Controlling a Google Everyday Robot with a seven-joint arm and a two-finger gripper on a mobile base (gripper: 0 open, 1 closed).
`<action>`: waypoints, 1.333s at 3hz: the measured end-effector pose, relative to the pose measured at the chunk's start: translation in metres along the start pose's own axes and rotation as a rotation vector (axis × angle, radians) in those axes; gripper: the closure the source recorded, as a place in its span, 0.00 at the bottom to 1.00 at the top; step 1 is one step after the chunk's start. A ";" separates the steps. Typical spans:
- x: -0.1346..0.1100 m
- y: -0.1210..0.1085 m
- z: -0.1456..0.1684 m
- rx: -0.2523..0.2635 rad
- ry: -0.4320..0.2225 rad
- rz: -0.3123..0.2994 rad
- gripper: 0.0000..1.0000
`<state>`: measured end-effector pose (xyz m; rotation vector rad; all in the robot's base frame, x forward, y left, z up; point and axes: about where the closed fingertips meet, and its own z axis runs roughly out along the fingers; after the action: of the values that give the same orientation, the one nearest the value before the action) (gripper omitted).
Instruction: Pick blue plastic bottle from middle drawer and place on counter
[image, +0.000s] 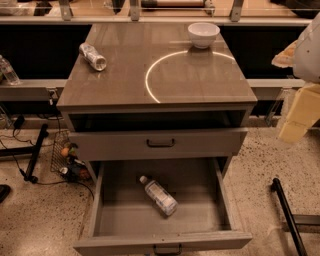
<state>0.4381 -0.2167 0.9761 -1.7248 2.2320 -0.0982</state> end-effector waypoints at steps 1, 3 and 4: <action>0.000 0.000 0.000 0.000 0.000 0.000 0.00; -0.004 0.034 0.056 -0.048 -0.018 0.025 0.00; -0.022 0.053 0.124 -0.070 -0.093 0.019 0.00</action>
Offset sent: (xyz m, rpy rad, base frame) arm -0.0087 0.0011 -0.0197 0.0018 0.0381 0.0158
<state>0.4295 -0.1637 0.8498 -1.7071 2.2078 0.0636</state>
